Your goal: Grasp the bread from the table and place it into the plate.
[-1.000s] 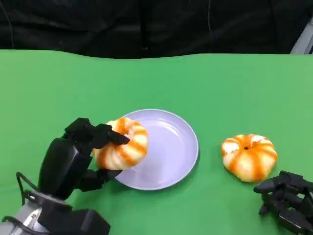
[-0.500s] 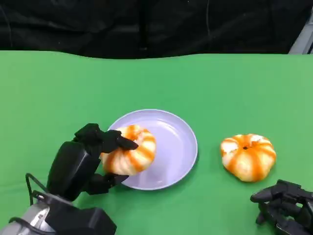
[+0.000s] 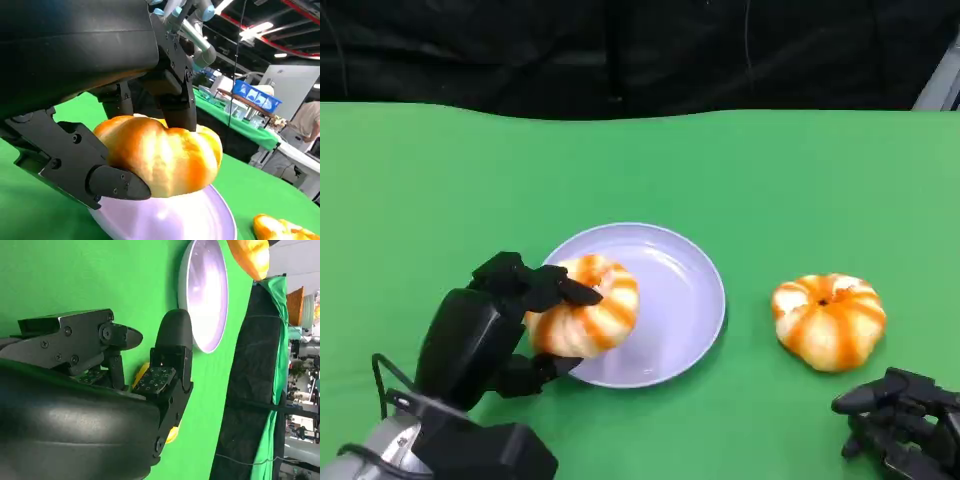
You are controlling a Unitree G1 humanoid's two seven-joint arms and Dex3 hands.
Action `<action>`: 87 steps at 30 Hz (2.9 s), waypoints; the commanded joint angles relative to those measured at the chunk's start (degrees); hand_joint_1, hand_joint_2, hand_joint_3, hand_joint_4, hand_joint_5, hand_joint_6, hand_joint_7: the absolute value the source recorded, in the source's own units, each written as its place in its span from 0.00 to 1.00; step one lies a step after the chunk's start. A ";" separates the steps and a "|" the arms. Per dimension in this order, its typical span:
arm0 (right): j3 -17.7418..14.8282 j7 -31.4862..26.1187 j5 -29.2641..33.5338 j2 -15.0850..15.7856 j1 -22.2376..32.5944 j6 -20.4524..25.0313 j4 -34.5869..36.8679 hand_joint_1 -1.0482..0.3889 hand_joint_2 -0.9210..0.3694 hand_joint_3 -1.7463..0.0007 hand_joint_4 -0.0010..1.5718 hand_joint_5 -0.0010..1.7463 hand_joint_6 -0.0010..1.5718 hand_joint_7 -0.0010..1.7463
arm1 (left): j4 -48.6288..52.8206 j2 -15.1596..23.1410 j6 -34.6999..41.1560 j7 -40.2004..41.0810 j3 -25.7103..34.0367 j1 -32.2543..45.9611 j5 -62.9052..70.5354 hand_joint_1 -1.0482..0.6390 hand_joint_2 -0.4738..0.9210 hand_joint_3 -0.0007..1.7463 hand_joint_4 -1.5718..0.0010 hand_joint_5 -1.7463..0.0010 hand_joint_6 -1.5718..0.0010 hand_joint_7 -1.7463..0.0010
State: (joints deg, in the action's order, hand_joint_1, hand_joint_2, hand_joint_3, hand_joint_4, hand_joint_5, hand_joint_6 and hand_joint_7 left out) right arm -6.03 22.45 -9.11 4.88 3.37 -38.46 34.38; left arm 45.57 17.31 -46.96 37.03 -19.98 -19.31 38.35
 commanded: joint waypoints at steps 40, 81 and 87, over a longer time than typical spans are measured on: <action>-0.03 -0.74 -0.04 0.31 2.73 -0.16 -2.41 0.70 0.00 0.81 0.50 0.74 0.60 0.41 | 4.60 -0.43 0.32 1.32 -2.66 -4.15 3.58 0.60 0.90 0.26 0.55 0.28 0.41 0.59; -0.29 0.09 -0.67 0.73 2.62 0.20 -1.57 0.71 0.00 0.80 0.50 0.72 0.62 0.37 | 3.73 -0.55 4.02 -3.59 -3.62 -4.29 3.63 0.61 0.99 0.09 0.51 0.43 0.34 0.79; -0.54 0.82 -0.96 0.85 1.84 -0.12 -0.63 0.74 0.00 0.78 0.48 0.73 0.61 0.36 | 2.94 -0.59 4.38 -4.65 -3.27 -4.36 2.47 0.63 1.00 0.04 0.49 0.48 0.30 0.86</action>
State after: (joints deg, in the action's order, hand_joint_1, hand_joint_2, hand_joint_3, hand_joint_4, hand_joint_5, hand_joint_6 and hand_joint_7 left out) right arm -5.94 23.06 -9.27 4.76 5.58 -38.43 33.20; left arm 49.15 16.04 -42.85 33.30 -23.74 -23.06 41.76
